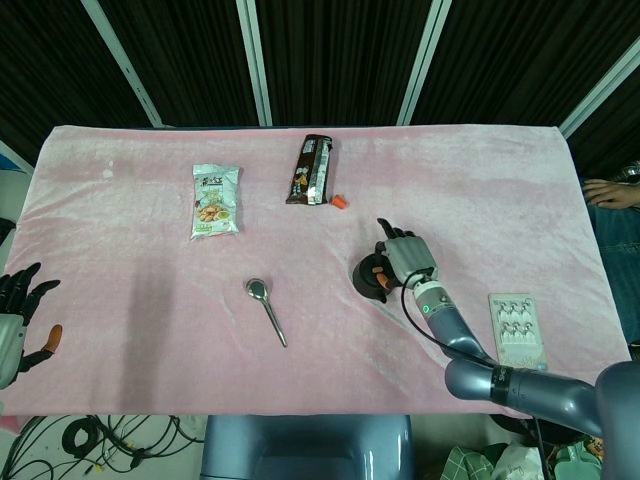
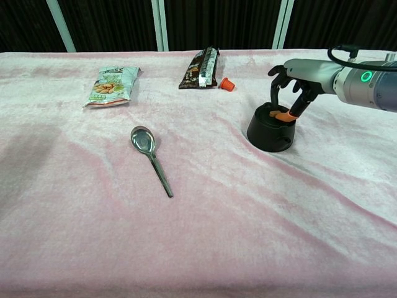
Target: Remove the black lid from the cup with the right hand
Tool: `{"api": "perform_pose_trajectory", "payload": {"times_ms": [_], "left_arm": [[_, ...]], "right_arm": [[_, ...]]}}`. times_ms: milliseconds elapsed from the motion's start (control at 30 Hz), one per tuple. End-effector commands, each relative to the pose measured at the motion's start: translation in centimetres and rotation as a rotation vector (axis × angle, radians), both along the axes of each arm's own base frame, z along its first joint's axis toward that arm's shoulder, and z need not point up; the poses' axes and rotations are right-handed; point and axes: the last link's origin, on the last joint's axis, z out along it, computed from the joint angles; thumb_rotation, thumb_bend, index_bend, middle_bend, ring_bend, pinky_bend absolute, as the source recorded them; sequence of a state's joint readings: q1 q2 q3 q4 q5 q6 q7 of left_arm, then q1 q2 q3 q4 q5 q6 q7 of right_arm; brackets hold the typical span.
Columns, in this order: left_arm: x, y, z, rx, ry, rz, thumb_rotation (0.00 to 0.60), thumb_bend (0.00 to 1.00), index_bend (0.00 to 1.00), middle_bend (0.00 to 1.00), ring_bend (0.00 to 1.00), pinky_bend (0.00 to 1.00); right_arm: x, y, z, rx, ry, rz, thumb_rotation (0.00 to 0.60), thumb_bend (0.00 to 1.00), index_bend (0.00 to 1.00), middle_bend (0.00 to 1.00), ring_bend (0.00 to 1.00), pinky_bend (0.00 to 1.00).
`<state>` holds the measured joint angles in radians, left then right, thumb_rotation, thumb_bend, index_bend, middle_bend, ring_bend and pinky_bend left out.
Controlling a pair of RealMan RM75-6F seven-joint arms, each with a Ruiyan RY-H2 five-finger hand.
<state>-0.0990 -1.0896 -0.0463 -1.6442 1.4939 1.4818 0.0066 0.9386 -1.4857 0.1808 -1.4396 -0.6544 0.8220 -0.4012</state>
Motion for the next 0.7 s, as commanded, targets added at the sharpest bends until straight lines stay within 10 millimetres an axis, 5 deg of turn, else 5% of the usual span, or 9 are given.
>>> {"api": "perform_pose_trajectory", "payload": {"times_ms": [33,367,700], "left_arm": [[-0.01,0.01,0.01,0.000,0.000,0.001,0.600,0.42,0.18,0.00,0.00,0.02],[-0.02,0.05,-0.01,0.000,0.000,0.003,0.600,0.42,0.18,0.00,0.00,0.02],[-0.05,0.09,-0.01,-0.001,-0.001,0.009,0.600,0.42,0.18,0.00,0.00,0.02]], "right_arm": [[0.01,-0.03,-0.12,0.004,-0.001,-0.002,0.600,0.26,0.54,0.00,0.14,0.18],[0.05,-0.22,-0.51,0.014,-0.004,-0.009,0.600,0.26,0.56,0.00,0.14,0.18],[-0.05,-0.34,-0.33,0.019,-0.003,-0.014,0.600,0.33,0.71,0.00,0.14,0.18]]}}
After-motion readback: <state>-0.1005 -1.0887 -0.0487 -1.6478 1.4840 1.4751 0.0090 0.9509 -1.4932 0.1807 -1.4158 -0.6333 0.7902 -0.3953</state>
